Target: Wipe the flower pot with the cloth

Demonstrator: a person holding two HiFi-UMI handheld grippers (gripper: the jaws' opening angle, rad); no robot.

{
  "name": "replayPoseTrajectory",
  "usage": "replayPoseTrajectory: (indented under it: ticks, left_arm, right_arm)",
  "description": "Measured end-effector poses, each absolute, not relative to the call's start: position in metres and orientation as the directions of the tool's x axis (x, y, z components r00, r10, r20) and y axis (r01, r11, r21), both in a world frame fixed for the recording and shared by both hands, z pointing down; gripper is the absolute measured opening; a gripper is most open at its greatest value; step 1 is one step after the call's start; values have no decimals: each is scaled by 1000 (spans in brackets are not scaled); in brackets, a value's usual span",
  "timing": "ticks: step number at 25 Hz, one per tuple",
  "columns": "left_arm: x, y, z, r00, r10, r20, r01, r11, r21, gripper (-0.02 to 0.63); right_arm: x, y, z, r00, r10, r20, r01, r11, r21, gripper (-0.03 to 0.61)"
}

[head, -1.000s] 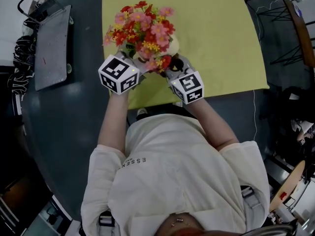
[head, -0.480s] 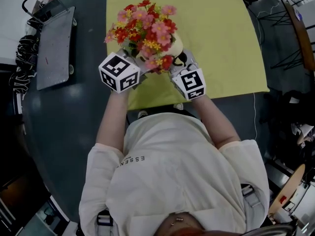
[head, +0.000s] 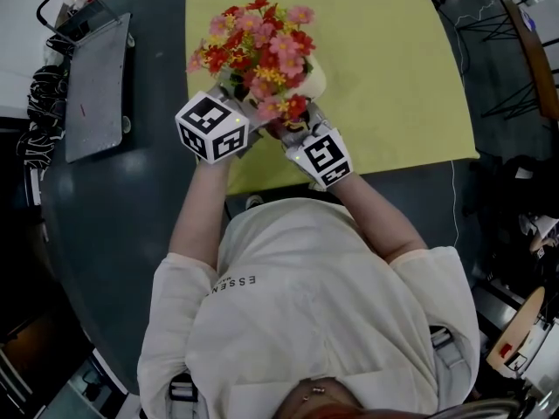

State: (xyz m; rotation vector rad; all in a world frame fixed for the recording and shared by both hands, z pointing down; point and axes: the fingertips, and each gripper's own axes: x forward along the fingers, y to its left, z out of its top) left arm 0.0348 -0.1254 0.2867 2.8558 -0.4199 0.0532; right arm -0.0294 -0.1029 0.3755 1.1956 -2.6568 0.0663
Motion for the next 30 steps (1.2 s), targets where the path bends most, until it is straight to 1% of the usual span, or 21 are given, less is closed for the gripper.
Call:
replayPoseTrajectory:
  ticks: [3, 5, 8, 11, 16, 19, 23, 30]
  left_arm:
    - [35, -128, 292, 957, -279, 79, -290, -923, 251, 560]
    - [34, -131, 298, 956, -278, 92, -292, -926, 238, 560]
    - [34, -124, 316, 959, -253, 124, -273, -943, 188, 560]
    - [36, -116, 345, 958, -230, 169, -257, -954, 158, 560]
    - [35, -109, 409, 947, -194, 255, -236, -960, 148, 560]
    - [33, -105, 446, 940, -169, 296, -213, -969, 123, 559]
    - [36, -105, 488, 931, -142, 336, -189, -976, 110, 558]
    - [40, -100, 538, 919, -87, 385, -150, -979, 135, 558]
  right_arm:
    - [-25, -99, 387, -642, -723, 255, -742, 670, 35, 55]
    - [-13, -103, 399, -615, -736, 284, -769, 640, -7, 55]
    - [31, -110, 424, -505, -793, 341, -856, 511, -79, 55]
    - [86, -113, 441, -374, -843, 386, -925, 371, -87, 55]
    - [151, -118, 441, -231, -890, 392, -973, 221, -71, 55]
    - [164, -119, 441, -197, -902, 383, -980, 194, -47, 55]
    - [169, -119, 450, -185, -907, 377, -981, 191, -24, 55]
    - [153, -112, 481, -170, -907, 385, -985, 161, -57, 55]
